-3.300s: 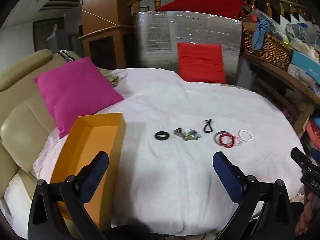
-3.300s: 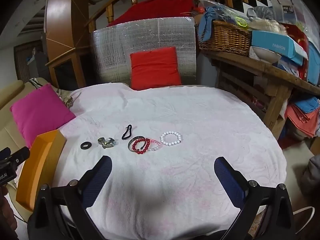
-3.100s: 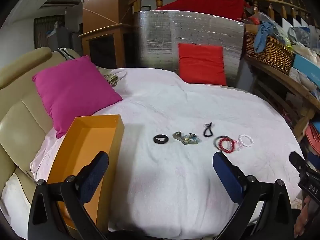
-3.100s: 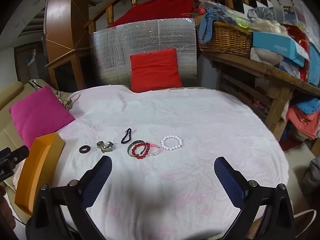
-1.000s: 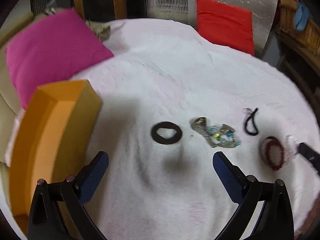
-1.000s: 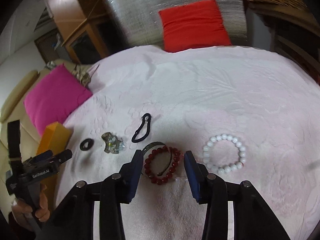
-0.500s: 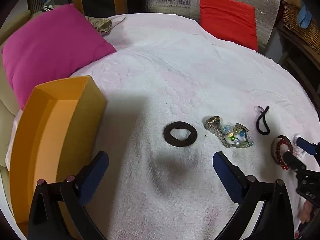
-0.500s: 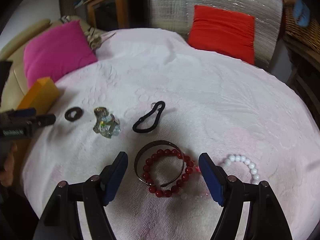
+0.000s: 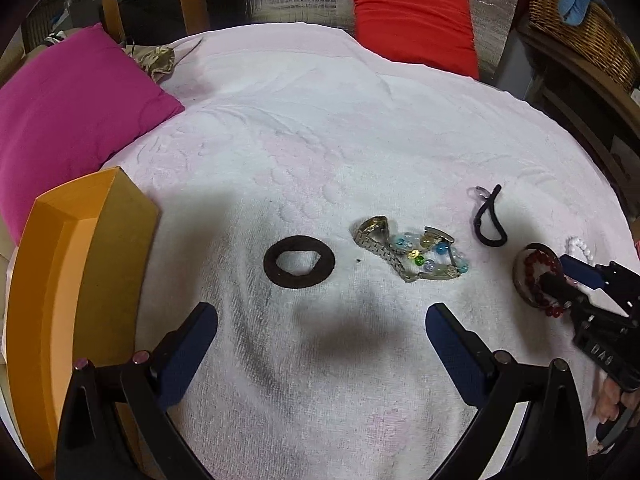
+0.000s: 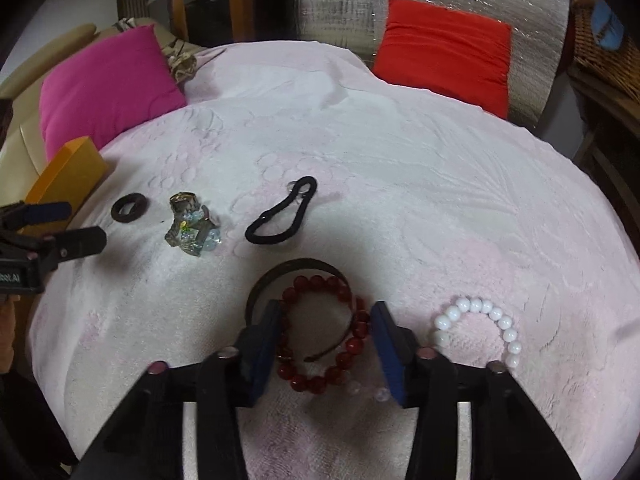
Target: Organize jewelry
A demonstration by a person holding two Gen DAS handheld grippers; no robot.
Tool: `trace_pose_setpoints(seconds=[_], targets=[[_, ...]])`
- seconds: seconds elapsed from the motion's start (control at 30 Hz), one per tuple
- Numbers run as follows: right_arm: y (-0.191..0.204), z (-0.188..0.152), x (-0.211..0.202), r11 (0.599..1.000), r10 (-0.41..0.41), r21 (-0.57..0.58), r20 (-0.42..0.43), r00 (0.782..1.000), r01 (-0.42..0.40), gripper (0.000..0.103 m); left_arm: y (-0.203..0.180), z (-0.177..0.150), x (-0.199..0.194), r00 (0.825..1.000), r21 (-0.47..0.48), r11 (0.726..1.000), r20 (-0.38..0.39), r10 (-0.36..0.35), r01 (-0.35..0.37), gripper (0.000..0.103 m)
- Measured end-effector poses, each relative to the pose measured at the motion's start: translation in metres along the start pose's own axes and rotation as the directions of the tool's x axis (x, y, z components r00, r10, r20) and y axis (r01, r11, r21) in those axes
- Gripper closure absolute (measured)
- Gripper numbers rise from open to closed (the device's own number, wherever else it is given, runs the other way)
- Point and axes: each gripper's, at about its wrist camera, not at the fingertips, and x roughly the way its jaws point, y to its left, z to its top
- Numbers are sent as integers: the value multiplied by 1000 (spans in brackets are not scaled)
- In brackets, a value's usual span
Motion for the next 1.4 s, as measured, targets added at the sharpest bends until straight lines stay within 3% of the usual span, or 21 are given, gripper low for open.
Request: trace_pose_setpoints(seconds=[0.2,0.27,0.37,0.53,0.7,0.8,0.87,0.9,1.0,1.17,1.3,1.4], targets=[[-8,0,-4,998,35,50,7,999,-36,73,-1,-1,3,1000,10,1000,3,-4,4,0],[-9,0,-7,997,47,62,16,999,-48,84,-3,-2,2,1000,19,1000,9,-9,9,0],[-12,2,-12,993,72,86,37,997,-75,90,-6,-2,2,1000,35,999,19,-16,15,0],[-19,4,-23,981,129,139,72,989,-138,91,-10,-2,1,1000,48,999,26,0,-1,0],[-11,3,-20,987,120,108,36,992,-123,89,-9,-2,2,1000,45,999,22,12,-13,0],[-7,5,-15,991,104,86,11,994,-105,75,-7,-1,3,1000,42,999,16,22,-22,0],[-5,4,-15,992,87,85,20,996,-88,23,-4,-1,4,1000,39,999,9,23,-23,0],[-4,4,-18,993,77,82,44,996,-80,20,-3,-1,5,1000,37,999,7,22,-23,0],[-4,7,-26,994,64,78,104,993,-72,20,2,1,5,1000,23,1000,10,21,-21,0],[0,8,-17,994,71,75,62,996,-75,27,8,16,10,999,7,1000,34,-21,20,0],[3,9,-13,996,55,73,59,997,-59,27,4,30,15,995,-12,997,68,-70,71,0],[0,9,-15,994,61,90,69,996,-67,27,-7,40,26,996,33,999,79,-34,31,10]])
